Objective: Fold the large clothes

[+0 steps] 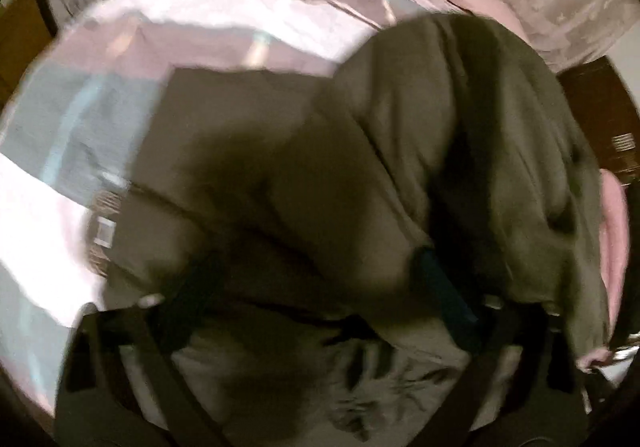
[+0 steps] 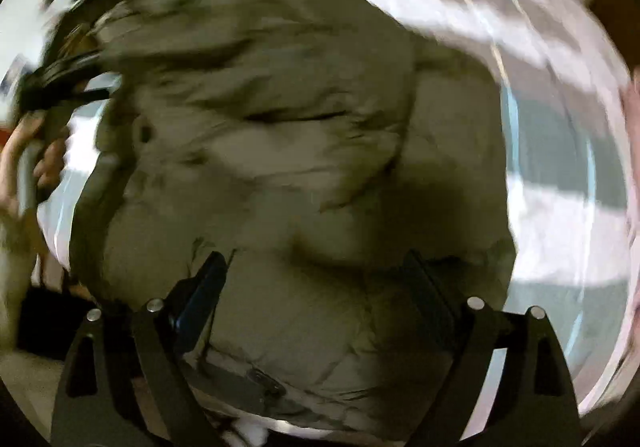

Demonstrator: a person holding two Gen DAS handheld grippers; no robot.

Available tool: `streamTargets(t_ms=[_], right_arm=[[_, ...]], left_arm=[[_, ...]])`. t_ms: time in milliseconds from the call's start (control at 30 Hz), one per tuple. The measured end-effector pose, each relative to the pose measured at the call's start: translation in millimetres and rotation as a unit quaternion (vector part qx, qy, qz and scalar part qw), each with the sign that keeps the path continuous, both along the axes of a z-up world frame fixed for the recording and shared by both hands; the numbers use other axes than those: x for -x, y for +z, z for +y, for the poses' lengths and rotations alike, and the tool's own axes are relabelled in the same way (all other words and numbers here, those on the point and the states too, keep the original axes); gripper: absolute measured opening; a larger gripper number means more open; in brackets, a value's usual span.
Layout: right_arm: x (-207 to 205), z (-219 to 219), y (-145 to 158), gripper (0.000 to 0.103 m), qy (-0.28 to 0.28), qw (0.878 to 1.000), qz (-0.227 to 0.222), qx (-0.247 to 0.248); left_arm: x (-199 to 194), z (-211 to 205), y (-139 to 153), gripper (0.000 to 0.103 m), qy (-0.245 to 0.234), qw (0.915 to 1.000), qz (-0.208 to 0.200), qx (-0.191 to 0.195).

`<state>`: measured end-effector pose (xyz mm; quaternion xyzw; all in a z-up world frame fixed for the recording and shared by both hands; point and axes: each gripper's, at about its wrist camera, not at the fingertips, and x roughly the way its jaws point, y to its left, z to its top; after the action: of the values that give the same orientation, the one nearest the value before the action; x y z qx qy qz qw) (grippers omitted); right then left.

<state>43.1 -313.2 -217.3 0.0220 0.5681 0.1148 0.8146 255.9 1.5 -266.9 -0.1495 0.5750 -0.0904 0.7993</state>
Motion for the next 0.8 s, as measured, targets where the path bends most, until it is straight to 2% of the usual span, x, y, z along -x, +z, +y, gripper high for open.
streamTargets(t_ms=[33,100,167,200,233,300,400,433,500,567,600,633,667,700,733,767,800], right_arm=[[2,0,5,0.089,0.006,0.999,-0.008,-0.036],[1,-5,8,0.089,-0.009,0.997,-0.017,-0.076],[-5,-16,8,0.089,-0.045,0.992,-0.026,-0.116],[-11,-25,7,0.089,-0.071,0.986,-0.027,-0.151],[-16,-33,5,0.089,-0.099,0.975,-0.028,-0.196],[-27,-42,-2,0.089,-0.14,0.946,-0.024,-0.29],[-47,-39,-19,0.093,-0.167,0.911,0.001,-0.376],[-52,-36,-22,0.097,-0.172,0.906,0.009,-0.387],[-64,-24,-38,0.097,-0.187,0.895,0.044,-0.402],[-72,-14,-49,0.097,-0.21,0.886,0.059,-0.409],[-74,-10,-54,0.095,-0.22,0.885,0.062,-0.406],[-77,-5,-57,0.075,-0.222,0.894,0.069,-0.383],[-80,5,-62,0.042,-0.215,0.918,0.095,-0.321],[-80,12,-69,0.035,-0.207,0.929,0.118,-0.284],[-77,17,-75,0.034,-0.206,0.936,0.139,-0.25],[-74,20,-79,0.034,-0.205,0.942,0.146,-0.222],[-71,23,-80,0.034,-0.198,0.95,0.145,-0.192]], left_arm=[[-2,-6,-8,0.024,-0.017,0.9991,0.021,0.033],[-1,-13,-13,0.013,-0.023,0.9985,0.035,0.034],[3,-23,-10,0.01,-0.043,0.9988,0.023,0.007],[6,-28,-9,0.01,-0.056,0.9982,0.019,-0.005],[10,-31,-9,0.01,-0.061,0.9979,0.022,-0.008],[19,-35,-9,0.01,-0.071,0.9969,0.033,-0.009],[42,-49,-3,0.01,-0.124,0.9913,0.033,-0.029],[49,-54,-2,0.01,-0.137,0.9895,0.033,-0.032],[65,-63,-3,0.01,-0.166,0.985,0.041,-0.027],[77,-70,-3,0.01,-0.189,0.9803,0.051,-0.026],[82,-72,-1,0.012,-0.2,0.9778,0.054,-0.03],[83,-71,1,0.013,-0.204,0.977,0.054,-0.033],[80,-69,4,0.019,-0.201,0.9775,0.051,-0.038],[80,-61,10,0.028,-0.191,0.9794,0.048,-0.045],[80,-51,17,0.033,-0.173,0.9826,0.041,-0.055],[79,-43,23,0.04,-0.158,0.9849,0.032,-0.062],[76,-33,31,0.043,-0.139,0.9872,0.015,-0.077]])
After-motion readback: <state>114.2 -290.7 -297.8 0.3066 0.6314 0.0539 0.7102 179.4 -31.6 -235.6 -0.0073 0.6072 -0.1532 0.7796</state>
